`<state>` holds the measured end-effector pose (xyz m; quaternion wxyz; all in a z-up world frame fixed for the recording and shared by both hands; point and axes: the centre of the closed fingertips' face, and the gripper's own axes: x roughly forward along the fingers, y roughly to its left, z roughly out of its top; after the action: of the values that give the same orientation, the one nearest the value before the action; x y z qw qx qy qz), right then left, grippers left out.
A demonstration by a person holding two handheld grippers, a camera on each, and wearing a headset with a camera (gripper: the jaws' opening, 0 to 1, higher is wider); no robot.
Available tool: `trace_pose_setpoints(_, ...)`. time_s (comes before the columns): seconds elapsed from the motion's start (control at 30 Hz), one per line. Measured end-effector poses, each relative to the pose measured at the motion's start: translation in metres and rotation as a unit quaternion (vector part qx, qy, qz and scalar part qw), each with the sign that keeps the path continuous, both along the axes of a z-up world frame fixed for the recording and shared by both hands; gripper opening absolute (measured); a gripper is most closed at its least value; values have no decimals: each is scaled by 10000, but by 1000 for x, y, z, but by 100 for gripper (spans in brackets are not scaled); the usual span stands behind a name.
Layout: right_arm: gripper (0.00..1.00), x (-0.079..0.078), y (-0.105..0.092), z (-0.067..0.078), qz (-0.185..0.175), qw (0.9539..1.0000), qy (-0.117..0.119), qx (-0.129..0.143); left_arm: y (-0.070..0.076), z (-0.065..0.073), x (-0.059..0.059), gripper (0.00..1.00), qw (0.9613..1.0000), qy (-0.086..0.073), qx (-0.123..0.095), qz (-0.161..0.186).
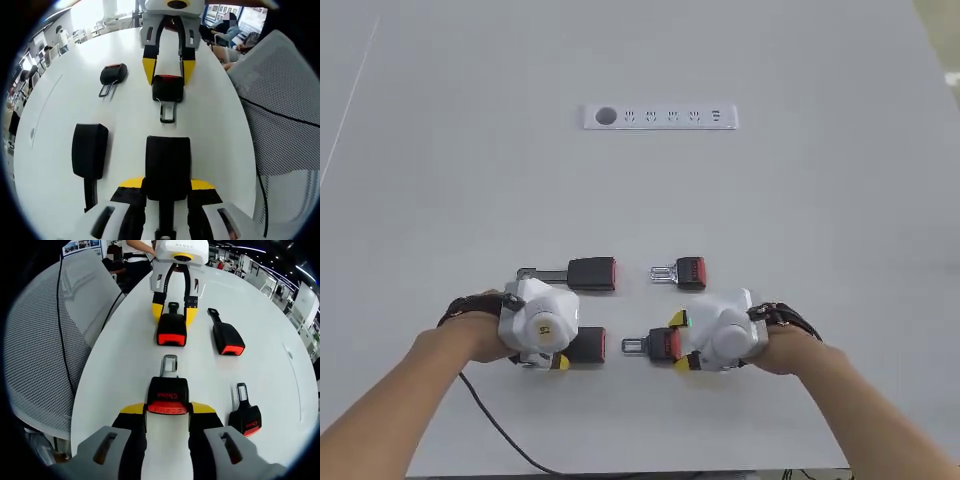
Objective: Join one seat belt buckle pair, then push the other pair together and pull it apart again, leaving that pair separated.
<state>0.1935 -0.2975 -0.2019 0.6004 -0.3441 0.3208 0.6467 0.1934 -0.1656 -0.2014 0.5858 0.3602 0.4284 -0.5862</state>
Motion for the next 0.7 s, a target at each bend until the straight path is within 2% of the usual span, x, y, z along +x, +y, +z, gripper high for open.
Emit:
trace_pose_setpoints(0.5, 30, 0, 18, -2, 43, 10000, 9, -15, 0, -1, 0, 32, 10000, 15, 18, -2)
trace_pose_setpoints(0.7, 30, 1, 23, -3, 8, 10000, 30, -13, 2, -7, 2, 32, 10000, 9, 29, -36)
